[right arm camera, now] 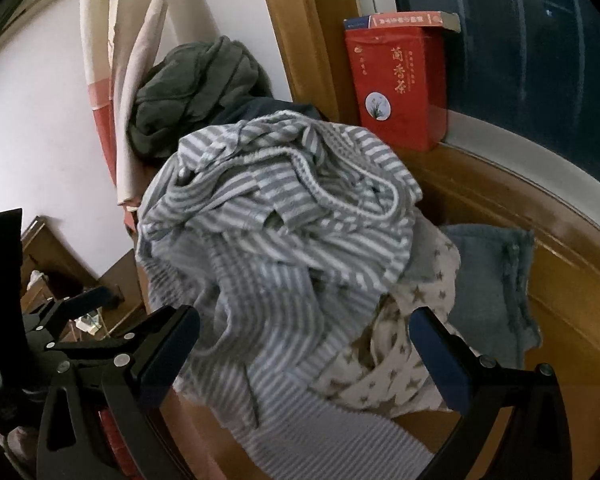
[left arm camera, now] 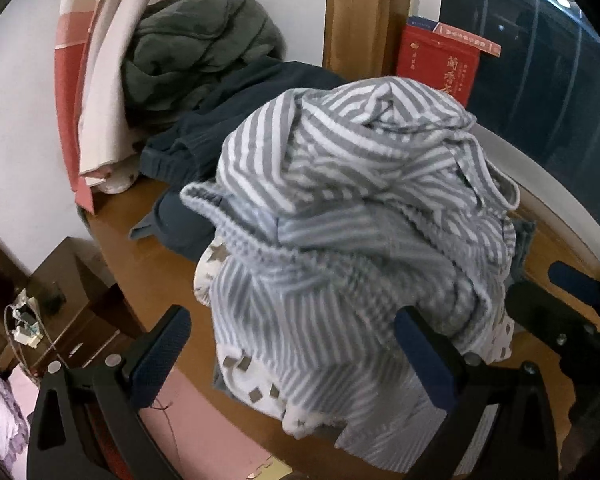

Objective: Fold clothes
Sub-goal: 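Grasp the grey striped garment with the right gripper while the left gripper grasps it too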

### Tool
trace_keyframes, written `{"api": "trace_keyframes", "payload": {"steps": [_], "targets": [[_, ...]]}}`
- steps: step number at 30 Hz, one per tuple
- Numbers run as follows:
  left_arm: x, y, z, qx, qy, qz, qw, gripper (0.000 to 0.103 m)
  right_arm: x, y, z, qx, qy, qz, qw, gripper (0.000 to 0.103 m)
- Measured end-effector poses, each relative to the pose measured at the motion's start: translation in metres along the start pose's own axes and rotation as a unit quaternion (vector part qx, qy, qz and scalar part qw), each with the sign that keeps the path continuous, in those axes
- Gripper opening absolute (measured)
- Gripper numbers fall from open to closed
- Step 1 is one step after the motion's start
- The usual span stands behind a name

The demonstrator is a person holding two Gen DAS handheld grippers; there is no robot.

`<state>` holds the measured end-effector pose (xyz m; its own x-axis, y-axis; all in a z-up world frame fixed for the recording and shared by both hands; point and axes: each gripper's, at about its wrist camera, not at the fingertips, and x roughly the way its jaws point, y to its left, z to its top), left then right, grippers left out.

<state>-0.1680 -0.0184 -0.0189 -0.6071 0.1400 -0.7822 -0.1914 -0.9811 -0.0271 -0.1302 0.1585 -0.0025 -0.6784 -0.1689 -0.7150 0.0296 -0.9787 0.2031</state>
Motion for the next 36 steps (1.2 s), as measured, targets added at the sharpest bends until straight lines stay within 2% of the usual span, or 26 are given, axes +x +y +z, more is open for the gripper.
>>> {"api": "trace_keyframes", "payload": {"steps": [7, 13, 17, 24, 25, 26, 27, 29, 32, 33, 35, 36], "targets": [[0.012, 0.001, 0.014, -0.002, -0.014, -0.025, 0.9996, 0.103, 0.023, -0.004, 0.022, -0.015, -0.006, -0.002, 1.000, 0.103], [0.032, -0.002, 0.016, 0.013, -0.005, -0.027, 0.9995, 0.103, 0.048, 0.003, 0.040, -0.051, -0.012, -0.020, 0.998, 0.103], [0.041, 0.008, 0.018, -0.007, -0.001, -0.065, 0.9978, 0.103, 0.067, 0.010, 0.047, -0.090, -0.016, -0.041, 0.995, 0.103], [0.050, 0.019, 0.022, -0.019, 0.007, -0.109, 0.9938, 0.103, 0.085, 0.001, 0.050, -0.096, -0.021, -0.009, 0.995, 0.103], [0.047, 0.020, 0.023, -0.019, 0.003, -0.112, 0.9935, 0.103, 0.083, 0.000, 0.050, -0.094, -0.024, -0.004, 0.995, 0.098], [0.044, 0.022, 0.024, -0.018, -0.002, -0.115, 0.9931, 0.103, 0.080, 0.002, 0.049, -0.096, -0.029, 0.002, 0.995, 0.082], [0.040, 0.023, 0.025, -0.018, -0.006, -0.119, 0.9928, 0.102, 0.076, 0.005, 0.047, -0.101, -0.037, 0.009, 0.994, 0.073], [0.023, 0.033, 0.028, -0.021, -0.040, -0.118, 0.9920, 0.102, 0.068, 0.012, 0.042, -0.114, -0.051, 0.012, 0.992, 0.044], [0.008, 0.045, 0.041, -0.017, -0.077, -0.105, 0.9914, 0.103, 0.061, 0.022, 0.037, -0.134, -0.066, -0.007, 0.989, 0.031], [0.007, 0.047, 0.046, -0.016, -0.083, -0.101, 0.9912, 0.103, 0.060, 0.022, 0.037, -0.132, -0.069, -0.007, 0.989, 0.029], [0.016, 0.046, 0.054, -0.011, -0.082, -0.089, 0.9926, 0.103, 0.057, 0.021, 0.037, -0.121, -0.074, -0.002, 0.990, 0.023], [0.017, 0.044, 0.056, -0.008, -0.083, -0.095, 0.9921, 0.103, 0.053, 0.021, 0.036, -0.114, -0.078, 0.003, 0.990, 0.020]]}}
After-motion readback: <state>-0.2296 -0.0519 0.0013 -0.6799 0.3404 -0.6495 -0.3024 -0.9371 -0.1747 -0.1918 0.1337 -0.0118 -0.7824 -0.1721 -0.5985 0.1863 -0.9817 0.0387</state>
